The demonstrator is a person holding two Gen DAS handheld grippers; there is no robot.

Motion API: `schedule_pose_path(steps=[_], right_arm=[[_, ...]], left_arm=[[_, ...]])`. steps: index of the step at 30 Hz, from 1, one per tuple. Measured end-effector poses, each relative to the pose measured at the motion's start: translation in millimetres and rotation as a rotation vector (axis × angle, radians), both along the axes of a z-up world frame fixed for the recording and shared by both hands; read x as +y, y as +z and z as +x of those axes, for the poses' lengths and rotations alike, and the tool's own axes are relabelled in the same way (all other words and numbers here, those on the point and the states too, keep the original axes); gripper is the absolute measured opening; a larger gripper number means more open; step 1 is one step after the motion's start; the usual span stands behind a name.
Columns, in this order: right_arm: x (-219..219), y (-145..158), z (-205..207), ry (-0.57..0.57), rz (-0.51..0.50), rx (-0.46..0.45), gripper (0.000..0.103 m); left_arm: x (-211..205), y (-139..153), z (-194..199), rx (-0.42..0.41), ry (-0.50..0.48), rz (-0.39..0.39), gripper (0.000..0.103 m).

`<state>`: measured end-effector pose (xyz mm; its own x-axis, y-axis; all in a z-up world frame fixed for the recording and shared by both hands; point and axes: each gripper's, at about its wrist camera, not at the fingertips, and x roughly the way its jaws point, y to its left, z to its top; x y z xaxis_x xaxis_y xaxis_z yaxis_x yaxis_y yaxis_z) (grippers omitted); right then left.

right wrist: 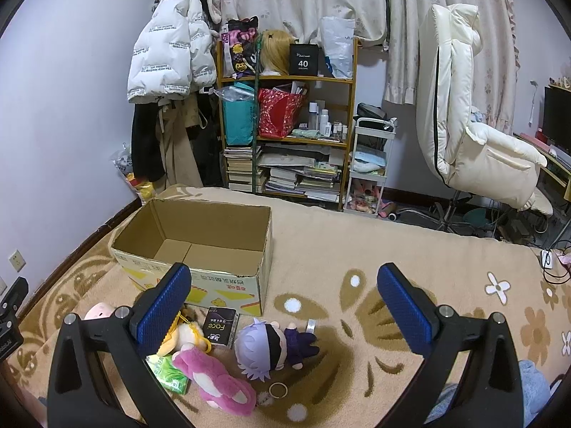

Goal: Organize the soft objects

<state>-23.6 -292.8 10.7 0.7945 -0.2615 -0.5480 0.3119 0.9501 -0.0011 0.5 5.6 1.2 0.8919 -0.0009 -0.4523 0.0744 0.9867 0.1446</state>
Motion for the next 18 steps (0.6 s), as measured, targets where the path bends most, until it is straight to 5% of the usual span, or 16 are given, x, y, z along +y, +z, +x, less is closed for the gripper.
schedule_pose_path(steps=[18], right_arm=[[-0.5,-3.6,0.1,0.0,0.004,0.006,0.103]], left_arm=[[-3.8,-1.2,1.3,0.0,0.0,0.0,0.102]])
